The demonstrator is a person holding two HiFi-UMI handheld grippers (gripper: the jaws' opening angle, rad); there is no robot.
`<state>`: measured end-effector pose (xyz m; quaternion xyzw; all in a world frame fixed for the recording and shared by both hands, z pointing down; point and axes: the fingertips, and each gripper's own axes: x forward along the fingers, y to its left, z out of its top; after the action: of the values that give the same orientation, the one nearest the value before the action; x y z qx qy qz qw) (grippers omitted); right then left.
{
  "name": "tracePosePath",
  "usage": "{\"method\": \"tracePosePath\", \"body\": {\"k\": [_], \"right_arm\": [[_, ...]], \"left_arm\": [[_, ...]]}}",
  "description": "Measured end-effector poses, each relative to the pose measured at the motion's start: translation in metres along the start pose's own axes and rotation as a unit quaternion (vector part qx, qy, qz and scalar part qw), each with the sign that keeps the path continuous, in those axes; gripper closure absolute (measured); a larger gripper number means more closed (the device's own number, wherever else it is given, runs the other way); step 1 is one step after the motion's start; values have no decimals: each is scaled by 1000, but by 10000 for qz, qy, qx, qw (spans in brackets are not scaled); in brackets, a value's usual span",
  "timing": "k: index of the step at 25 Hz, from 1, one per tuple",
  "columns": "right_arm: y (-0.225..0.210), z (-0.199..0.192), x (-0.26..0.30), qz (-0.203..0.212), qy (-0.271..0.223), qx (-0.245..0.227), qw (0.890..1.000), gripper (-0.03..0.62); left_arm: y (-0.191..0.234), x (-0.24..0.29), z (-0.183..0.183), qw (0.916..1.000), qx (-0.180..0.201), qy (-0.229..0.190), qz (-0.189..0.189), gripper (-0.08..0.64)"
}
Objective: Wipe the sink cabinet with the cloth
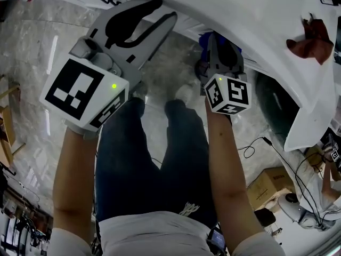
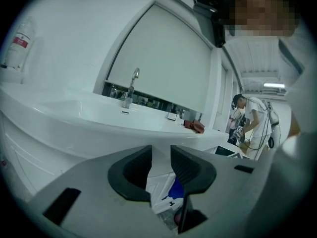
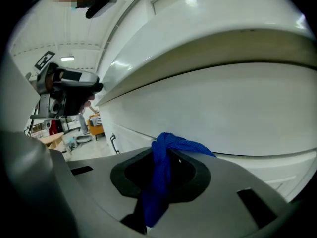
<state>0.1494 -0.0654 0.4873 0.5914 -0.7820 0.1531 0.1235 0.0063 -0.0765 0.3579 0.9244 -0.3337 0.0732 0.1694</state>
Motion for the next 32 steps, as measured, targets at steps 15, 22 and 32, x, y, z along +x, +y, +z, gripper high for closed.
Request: {"method": "tracePosePath", "body": {"k": [15,22,32], "right_arm": [[-40,-72,11,-5,1223,177,9923,522],[-81,-78,-14,-230,1182,884,9888,522],[-134,-86,-50,-852,1020,1750,9756,522]], "left_arm": [[1,0,-1,10000,-59,-39,39,442],[1,0,-1,9999,-81,-42,94,442],[2,-2,-1,9998,-105,-22,182,442]]}}
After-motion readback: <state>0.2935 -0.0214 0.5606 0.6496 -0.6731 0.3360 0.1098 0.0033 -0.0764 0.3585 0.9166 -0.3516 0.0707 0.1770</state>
